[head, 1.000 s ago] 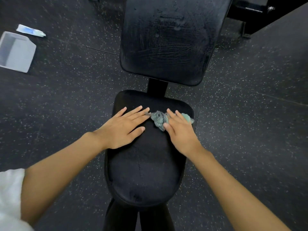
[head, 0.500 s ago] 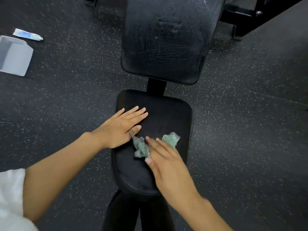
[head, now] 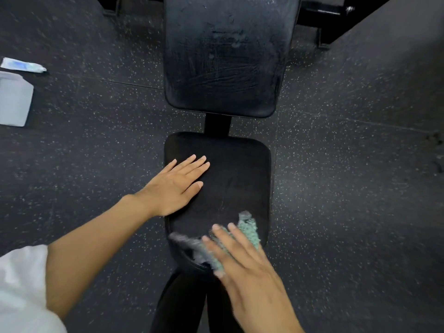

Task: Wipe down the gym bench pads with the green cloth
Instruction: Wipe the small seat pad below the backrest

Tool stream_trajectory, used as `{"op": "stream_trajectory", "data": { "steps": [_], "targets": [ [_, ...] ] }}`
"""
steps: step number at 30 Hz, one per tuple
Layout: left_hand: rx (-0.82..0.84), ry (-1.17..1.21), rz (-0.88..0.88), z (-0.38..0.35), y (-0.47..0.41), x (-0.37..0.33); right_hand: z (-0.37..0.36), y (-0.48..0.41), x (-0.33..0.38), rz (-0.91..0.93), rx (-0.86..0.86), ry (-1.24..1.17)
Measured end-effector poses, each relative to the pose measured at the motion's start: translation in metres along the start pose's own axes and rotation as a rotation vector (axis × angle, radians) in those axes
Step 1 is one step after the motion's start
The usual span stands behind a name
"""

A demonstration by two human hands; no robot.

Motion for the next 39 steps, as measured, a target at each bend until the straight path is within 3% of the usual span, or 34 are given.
{"op": "stream_trajectory", "data": {
  "steps": [6,16,28,39],
  "targets": [
    [-0.006,0.011,-0.023,-0.002,-0.001,0.002,0.006,-0.015,-0.037,-0.118,-0.068,-0.085],
    [0.008,0.009,-0.007,0.002,0.000,-0.002,0.003,-0.127,-0.070,-0.266,0.122,-0.086],
    [0.026,-0.013,-0.001,0.001,0.000,-0.002,0.021,-0.028,-0.025,-0.014,-0.009,0.011],
    [-0.034,0.104,0.038,0.005,0.000,-0.003,0.010,-0.126,-0.055,-0.118,0.053,-0.111]
  ]
}}
Point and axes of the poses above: each hand's wrist, its own y-axis away from the middle knuckle, its own z-axis out of the back of the hand, x = y × z, the point moved 3 cm from there along -y, towards the middle knuckle, and after that the axes turned 3 degrees about -y, right-handed, at the moved point
